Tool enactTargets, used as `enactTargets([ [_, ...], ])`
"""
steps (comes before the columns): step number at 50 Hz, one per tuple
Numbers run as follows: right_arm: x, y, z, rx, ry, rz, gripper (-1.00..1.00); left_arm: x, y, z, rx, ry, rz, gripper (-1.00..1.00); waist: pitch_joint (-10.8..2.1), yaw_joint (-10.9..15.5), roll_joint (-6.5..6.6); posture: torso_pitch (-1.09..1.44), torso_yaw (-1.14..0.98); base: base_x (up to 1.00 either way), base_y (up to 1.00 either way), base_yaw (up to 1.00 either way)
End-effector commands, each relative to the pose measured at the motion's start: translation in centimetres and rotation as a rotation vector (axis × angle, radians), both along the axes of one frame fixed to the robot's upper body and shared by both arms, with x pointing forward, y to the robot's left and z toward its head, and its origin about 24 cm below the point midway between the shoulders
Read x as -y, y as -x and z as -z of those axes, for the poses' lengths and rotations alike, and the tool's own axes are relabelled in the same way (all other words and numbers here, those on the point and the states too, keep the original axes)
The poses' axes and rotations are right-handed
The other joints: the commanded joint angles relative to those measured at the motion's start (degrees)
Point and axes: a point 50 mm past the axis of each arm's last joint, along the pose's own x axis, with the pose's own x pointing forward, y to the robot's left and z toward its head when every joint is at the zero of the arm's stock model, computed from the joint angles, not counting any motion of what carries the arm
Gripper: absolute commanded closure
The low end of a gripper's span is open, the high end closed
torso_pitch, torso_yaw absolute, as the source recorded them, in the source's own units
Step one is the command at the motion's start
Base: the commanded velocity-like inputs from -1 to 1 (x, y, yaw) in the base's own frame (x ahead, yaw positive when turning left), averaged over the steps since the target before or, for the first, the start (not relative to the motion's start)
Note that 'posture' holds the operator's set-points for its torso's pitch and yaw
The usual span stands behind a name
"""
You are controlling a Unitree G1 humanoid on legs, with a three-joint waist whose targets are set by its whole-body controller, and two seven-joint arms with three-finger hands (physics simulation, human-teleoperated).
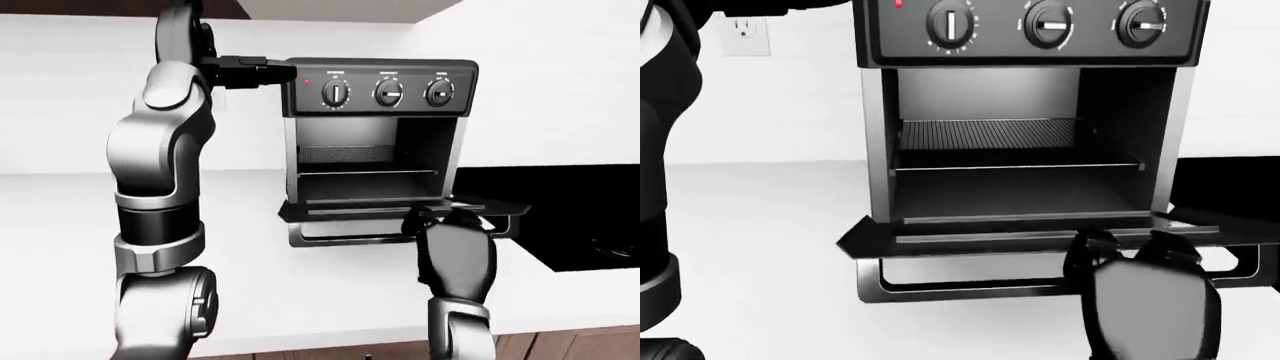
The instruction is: Open the toaster oven door.
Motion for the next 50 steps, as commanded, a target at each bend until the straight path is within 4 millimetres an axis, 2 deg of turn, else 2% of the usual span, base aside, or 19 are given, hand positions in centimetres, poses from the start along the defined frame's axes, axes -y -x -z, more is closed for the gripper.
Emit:
enactTargets([
  [1,-0.2,1.1,4.3,-0.364,-0.094,0.017,1.0,0.2,0.5,-1.7,0.071,0.001,0.007,-1.0,1.16,-0.5,0.24,-0.54,0.0,0.0,0.0,0.0],
  [11,-0.4,2.7,5.5,-0.384,-0.089,0.025,1.0,0.3,0.6,-1.8,0.074,-0.003,0.008,-1.0,1.38,-0.5,-0.98,-0.54,0.0,0.0,0.0,0.0],
  [19,-0.6,3.3,6.0,-0.392,-0.089,0.027,1.0,0.2,0.6,-1.7,0.073,-0.001,0.006,-1.0,0.98,-0.7,-0.42,-0.54,0.0,0.0,0.0,0.0],
  [22,-0.7,3.7,6.6,-0.391,-0.093,0.027,1.0,0.0,0.5,-1.6,0.072,0.0,0.003,-1.0,0.98,-0.8,-0.29,-0.54,0.0,0.0,0.0,0.0],
  [29,-1.7,5.3,8.8,-0.391,-0.128,0.018,1.0,-0.3,0.6,-2.2,0.076,0.006,0.001,-1.0,1.01,-0.8,-1.1,-0.54,0.0,0.0,0.0,0.0],
  [34,-1.7,5.8,10.2,-0.402,-0.153,0.024,1.0,-0.4,0.5,-2.0,0.075,0.008,0.0,-1.0,1.07,-0.7,-1.36,-0.54,0.0,0.0,0.0,0.0],
  [50,-1.6,6.1,10.6,-0.401,-0.153,0.031,1.0,-0.3,0.6,-2.1,0.075,0.008,0.0,-1.0,1.02,-0.3,-1.69,-0.54,0.0,0.0,0.0,0.0],
])
